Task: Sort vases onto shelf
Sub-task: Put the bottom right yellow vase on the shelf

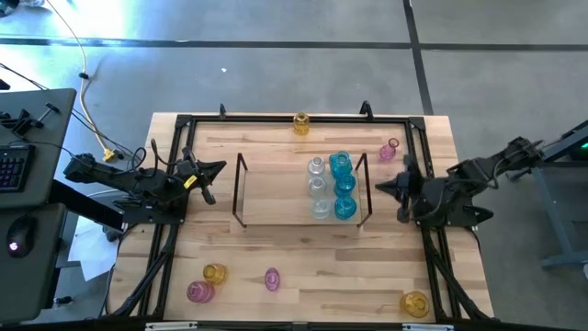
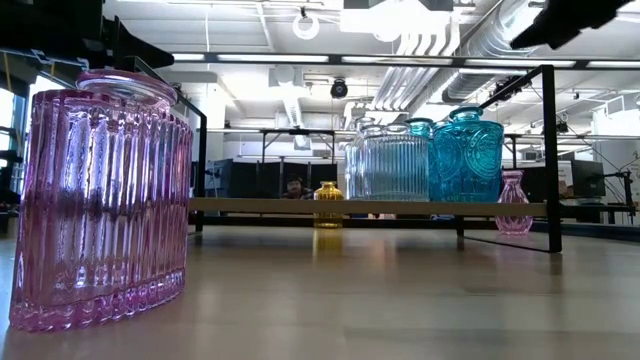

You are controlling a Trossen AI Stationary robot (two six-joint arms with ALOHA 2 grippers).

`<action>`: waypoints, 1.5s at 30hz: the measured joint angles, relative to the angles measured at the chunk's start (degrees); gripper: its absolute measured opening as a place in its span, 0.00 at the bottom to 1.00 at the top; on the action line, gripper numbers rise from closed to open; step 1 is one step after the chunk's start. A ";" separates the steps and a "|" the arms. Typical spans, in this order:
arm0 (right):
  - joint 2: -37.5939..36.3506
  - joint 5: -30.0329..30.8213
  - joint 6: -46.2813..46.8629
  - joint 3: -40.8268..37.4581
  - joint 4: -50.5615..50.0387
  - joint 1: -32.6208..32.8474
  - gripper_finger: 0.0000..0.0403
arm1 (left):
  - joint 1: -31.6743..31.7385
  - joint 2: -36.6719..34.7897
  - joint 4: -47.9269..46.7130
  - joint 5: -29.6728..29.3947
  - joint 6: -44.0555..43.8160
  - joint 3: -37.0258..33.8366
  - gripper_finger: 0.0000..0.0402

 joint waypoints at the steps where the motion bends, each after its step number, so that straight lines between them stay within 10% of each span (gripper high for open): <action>1: 0.81 -0.33 1.78 0.00 -0.94 1.31 0.00 | 0.00 0.01 -0.02 0.00 0.00 0.00 0.00; 23: 19.54 -6.12 41.32 4.93 -17.02 23.75 0.00 | 0.00 0.02 -0.11 0.00 0.00 0.00 0.00; 45: 45.22 -30.63 77.36 22.39 -27.39 37.77 0.00 | -0.01 0.02 -0.09 0.01 0.00 0.00 0.00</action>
